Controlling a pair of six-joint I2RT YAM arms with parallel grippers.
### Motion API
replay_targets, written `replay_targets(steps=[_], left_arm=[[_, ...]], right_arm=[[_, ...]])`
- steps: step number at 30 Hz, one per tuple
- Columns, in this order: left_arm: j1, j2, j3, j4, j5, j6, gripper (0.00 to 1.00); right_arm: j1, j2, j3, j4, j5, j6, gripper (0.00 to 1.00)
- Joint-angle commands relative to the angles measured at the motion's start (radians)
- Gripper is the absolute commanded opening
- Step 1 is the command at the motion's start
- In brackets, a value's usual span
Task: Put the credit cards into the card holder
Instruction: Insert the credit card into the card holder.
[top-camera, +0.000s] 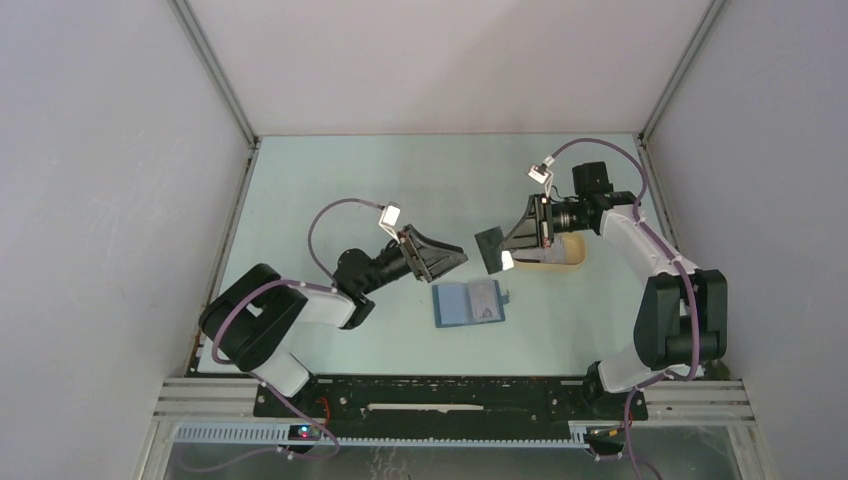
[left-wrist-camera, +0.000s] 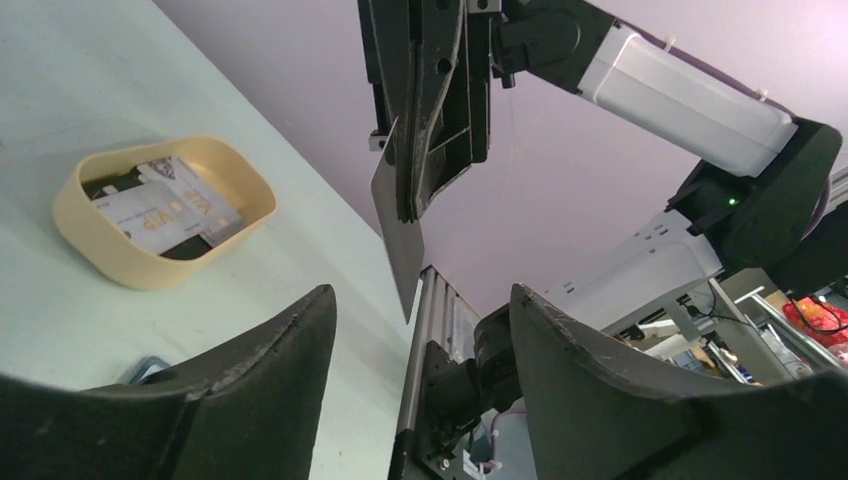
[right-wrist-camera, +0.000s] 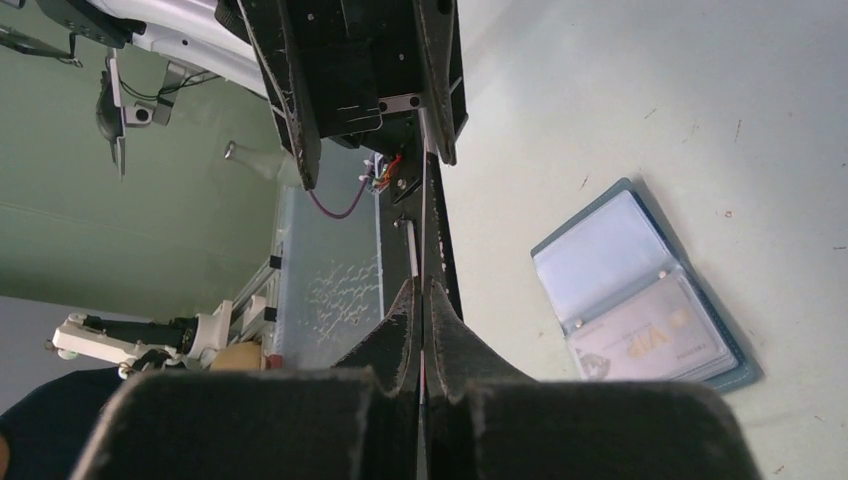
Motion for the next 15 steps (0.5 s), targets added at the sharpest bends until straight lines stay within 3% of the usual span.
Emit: replay_targets(steps=[1,7,15], left_arm=[[-0.014,0.024,0.078,0.102,0.002,-0.051,0.66],[-0.033,0.077,0.131,0.103,0.007,-0.069,0.54],[-0.034,0.127,0.154,0.102,-0.008,-0.095,0.52]], right_arm=[[0.014,-0.005,0.002,0.02,-0.043,0.009,0.0],[0.035,0.005,0.009,0.019,-0.054,0.006,0.0],[0.047,0.008,0.025,-0.025,-0.05,-0.033,0.0]])
